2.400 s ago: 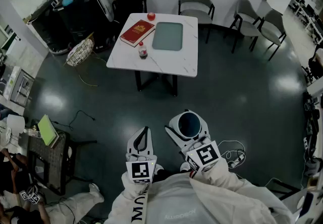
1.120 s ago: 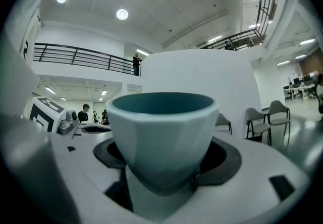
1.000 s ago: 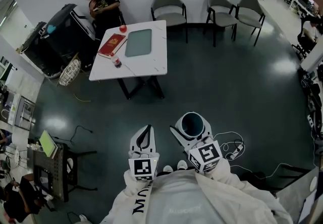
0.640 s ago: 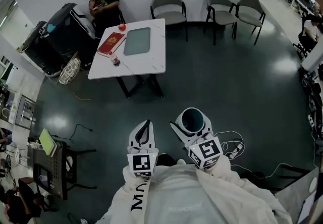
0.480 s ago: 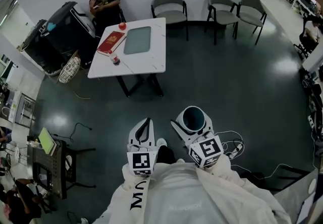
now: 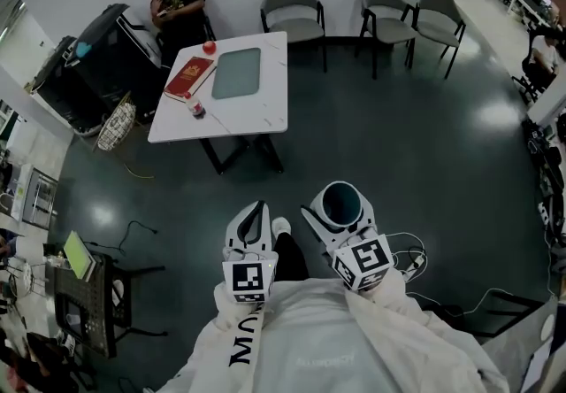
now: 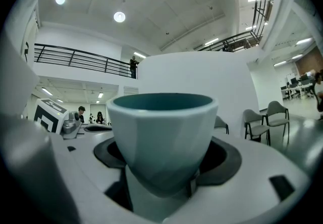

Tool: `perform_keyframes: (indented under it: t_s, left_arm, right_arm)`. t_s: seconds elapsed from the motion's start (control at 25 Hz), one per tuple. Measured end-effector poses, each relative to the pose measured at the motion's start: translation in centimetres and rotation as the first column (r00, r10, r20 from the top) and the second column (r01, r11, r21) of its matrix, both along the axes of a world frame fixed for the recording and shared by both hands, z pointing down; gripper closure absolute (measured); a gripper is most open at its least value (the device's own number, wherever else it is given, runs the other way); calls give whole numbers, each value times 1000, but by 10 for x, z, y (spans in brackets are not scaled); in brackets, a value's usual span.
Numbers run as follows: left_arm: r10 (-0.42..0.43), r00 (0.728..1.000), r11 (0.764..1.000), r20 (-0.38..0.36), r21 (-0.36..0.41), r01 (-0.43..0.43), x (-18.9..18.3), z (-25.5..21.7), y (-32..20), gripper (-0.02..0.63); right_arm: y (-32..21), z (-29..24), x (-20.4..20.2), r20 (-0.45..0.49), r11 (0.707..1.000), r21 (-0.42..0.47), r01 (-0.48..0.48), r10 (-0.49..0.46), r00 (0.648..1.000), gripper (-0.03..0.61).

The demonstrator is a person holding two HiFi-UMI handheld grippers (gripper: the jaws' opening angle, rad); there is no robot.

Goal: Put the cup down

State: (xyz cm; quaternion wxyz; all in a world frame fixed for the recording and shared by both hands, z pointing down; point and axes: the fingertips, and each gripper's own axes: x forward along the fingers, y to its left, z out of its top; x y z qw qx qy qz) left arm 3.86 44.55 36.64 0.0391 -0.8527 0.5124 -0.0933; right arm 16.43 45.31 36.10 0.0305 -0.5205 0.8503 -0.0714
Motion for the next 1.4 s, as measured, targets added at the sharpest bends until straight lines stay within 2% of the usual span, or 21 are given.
perform_keyframes:
  t_s: [0.6,1.08,1.4]
  left_arm:
    - [19,1000,999,-24,-37,-20,-7,20,-85,603]
    - [22,1000,997,-22,-73,-24,-31,22,-205,603]
    - [-3,1000,996,-24,-85,1,-60,21,-290,603]
  right_arm:
    - [-74,20,-3,-36,998,-50,-27,26,999,202]
    - [-193,27,-31,-38,995,-102,-19,15,999,202]
    - [-279,30,-64,-52,992,-122,15,-21,998,202]
